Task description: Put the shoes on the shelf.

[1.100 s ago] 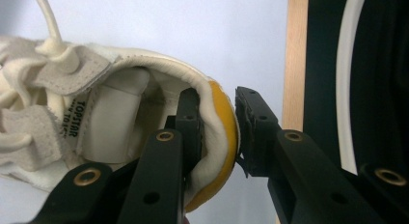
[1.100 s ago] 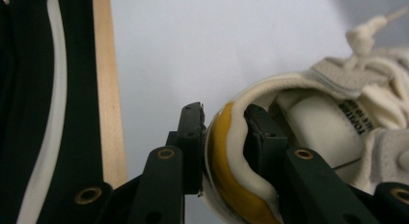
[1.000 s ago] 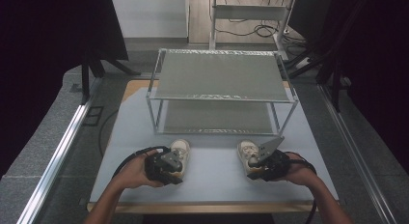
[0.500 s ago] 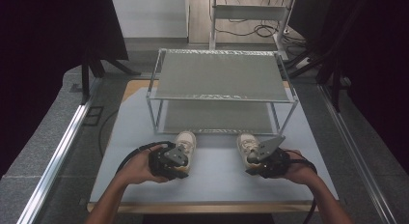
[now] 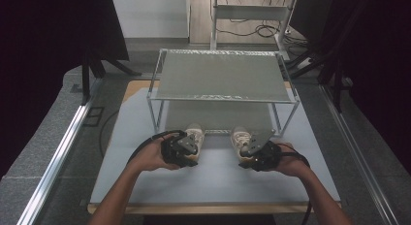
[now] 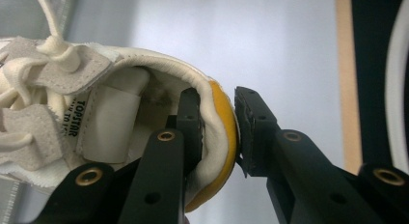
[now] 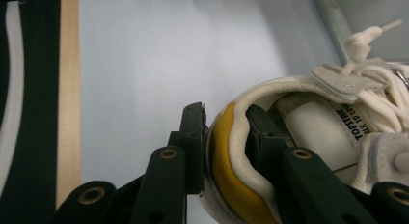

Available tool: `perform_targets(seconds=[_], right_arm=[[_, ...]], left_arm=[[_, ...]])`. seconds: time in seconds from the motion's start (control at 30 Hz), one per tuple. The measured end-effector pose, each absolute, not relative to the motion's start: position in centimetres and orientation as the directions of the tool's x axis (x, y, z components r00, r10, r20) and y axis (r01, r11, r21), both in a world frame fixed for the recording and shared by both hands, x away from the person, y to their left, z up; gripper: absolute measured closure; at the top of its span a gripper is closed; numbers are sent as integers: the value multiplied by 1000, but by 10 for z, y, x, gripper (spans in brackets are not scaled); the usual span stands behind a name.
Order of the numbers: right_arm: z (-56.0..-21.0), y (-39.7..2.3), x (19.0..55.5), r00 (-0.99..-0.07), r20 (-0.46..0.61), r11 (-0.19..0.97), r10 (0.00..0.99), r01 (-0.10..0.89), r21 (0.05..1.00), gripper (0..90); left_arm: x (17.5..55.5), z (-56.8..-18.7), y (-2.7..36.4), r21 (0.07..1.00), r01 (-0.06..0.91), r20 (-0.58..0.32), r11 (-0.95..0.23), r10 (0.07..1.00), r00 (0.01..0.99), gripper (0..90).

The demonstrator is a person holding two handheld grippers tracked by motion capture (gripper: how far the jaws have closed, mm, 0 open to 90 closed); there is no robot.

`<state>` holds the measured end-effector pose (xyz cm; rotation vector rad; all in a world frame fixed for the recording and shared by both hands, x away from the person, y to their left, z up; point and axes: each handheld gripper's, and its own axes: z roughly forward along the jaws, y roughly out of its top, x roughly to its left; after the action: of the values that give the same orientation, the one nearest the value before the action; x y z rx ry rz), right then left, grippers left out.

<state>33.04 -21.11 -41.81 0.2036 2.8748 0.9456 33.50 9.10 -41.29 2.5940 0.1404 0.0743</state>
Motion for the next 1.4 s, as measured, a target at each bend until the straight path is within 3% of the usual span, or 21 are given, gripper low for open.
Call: perform_targets(seconds=[0.3, 0.73, 1.1, 1.4], right_arm=[[-421, -193, 349, -979, -103, 805, 173, 80, 589, 717], [-427, -182, 383, -976, -85, 789, 201, 110, 604, 715], [-429, -174, 398, -975, -106, 792, 195, 93, 604, 714], [-442, -170, 406, -974, -110, 809, 196, 98, 579, 707]], left_arm=[[355, -411, 84, 531, 80, 45, -844, 123, 991, 740], [377, -410, 64, 539, 57, 81, -841, 119, 990, 741], [397, -417, 45, 529, 27, 73, -848, 77, 994, 739], [406, -430, 41, 541, 67, 30, -838, 99, 995, 735]])
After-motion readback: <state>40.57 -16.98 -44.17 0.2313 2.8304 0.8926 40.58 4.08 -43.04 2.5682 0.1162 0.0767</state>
